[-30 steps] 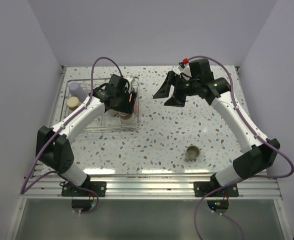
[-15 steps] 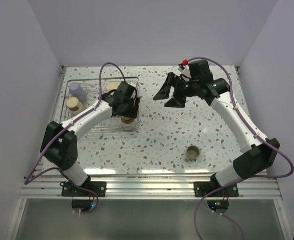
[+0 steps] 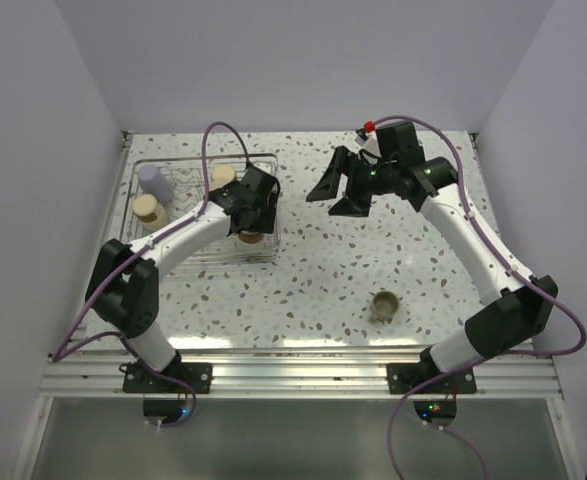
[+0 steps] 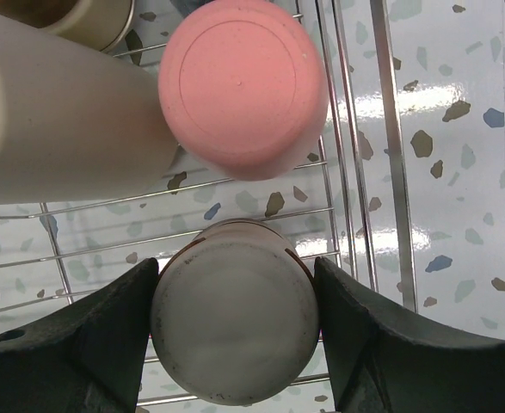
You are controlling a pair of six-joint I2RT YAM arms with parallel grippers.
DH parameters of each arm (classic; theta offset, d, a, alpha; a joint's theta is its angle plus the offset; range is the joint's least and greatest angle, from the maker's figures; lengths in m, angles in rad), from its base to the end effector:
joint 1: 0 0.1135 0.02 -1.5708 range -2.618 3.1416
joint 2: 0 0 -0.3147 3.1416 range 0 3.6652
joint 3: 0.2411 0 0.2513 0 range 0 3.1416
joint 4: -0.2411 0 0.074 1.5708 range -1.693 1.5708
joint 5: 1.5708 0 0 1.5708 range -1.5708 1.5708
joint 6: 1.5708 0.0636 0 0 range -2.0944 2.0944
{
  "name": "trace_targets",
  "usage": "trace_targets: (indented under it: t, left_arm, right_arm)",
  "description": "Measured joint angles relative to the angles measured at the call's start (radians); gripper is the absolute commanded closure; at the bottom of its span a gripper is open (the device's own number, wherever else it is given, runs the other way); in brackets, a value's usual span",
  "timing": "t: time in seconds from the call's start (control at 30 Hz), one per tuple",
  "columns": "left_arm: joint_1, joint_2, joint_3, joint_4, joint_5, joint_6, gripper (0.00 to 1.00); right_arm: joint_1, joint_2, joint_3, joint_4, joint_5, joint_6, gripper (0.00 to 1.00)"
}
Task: Load the cups into the dish rack
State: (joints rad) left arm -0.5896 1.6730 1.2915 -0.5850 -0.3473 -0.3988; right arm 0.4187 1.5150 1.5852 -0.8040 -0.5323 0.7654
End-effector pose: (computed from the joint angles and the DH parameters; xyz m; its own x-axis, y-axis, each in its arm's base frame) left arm 0.3254 -0.1916 0.2813 -0.7709 0.0764 -0.6324 0.0681 0.9970 0.0375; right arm 0.2951 0.1666 0.4184 -0.9225 0.2429 -0.3000 -0.0770 0.6458 0.7596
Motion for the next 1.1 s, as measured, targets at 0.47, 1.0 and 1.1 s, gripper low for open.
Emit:
trace_targets:
  t: [0.47,1.0,1.1]
  left_arm:
    - [-0.002,-0.060,-0.142,0.132,0.003,-0.047,1.00]
    - [-0.003,-0.104,-0.234,0.282,0.053,-0.072,0.56]
    - [-0.003,-0.114,-0.246,0.298,0.076,-0.071,0.41]
  right_arm:
    - [0.000,0.000,-0.003,0.001,0.000,0.000,0.23]
    - [0.000,0.000,-0.004,0.003,0.000,0.000,0.24]
    - [0.000,0.000,-0.004,0.003,0.001,-0.001,0.24]
